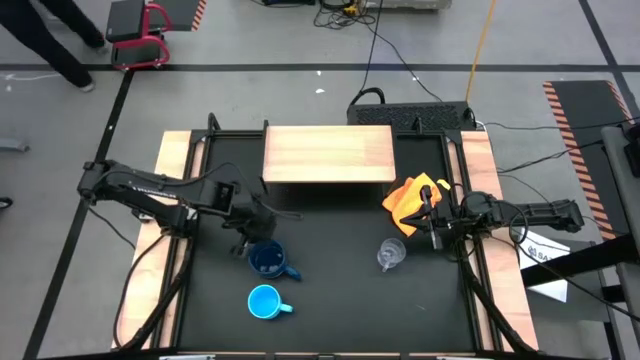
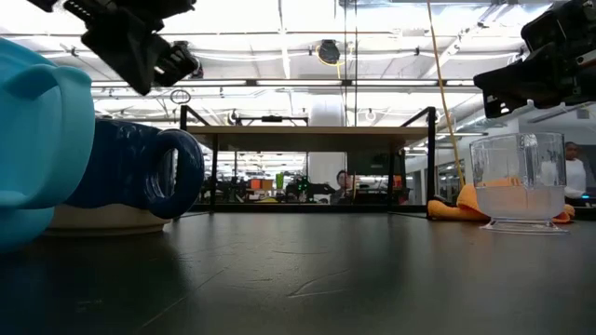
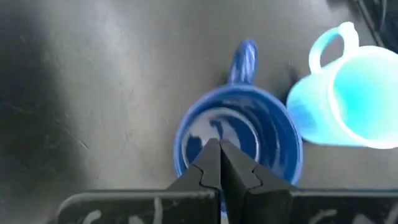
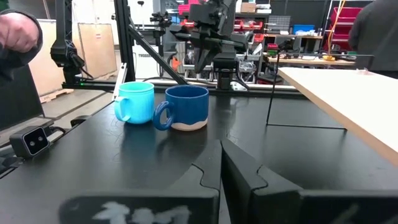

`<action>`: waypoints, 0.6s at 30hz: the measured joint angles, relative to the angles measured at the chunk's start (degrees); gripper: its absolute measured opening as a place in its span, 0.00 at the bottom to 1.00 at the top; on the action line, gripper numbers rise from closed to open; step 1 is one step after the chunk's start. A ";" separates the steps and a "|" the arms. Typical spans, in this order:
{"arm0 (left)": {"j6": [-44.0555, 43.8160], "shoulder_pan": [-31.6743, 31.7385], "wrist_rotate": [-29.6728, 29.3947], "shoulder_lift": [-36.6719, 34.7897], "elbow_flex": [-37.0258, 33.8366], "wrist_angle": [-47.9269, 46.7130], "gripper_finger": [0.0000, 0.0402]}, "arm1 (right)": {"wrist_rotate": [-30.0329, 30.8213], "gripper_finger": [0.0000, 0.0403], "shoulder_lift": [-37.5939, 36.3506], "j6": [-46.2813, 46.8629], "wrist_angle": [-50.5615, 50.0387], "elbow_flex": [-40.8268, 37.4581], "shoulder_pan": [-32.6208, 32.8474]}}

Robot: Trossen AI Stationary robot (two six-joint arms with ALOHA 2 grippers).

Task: Stack small to large cups/mugs on shelf
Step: Put the dark blue mug on the shelf

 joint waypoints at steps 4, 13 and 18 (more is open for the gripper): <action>-1.65 -0.63 -1.83 0.00 0.00 -3.17 0.00 | -0.01 0.00 0.00 0.14 0.00 -0.01 -0.02; -3.14 -0.63 -1.79 -0.02 0.00 -3.45 0.00 | -0.01 0.00 0.00 0.33 0.00 0.00 -0.02; -2.95 -0.63 -1.75 -0.02 0.00 -1.82 0.00 | 0.00 0.00 0.00 0.33 0.00 0.00 -0.02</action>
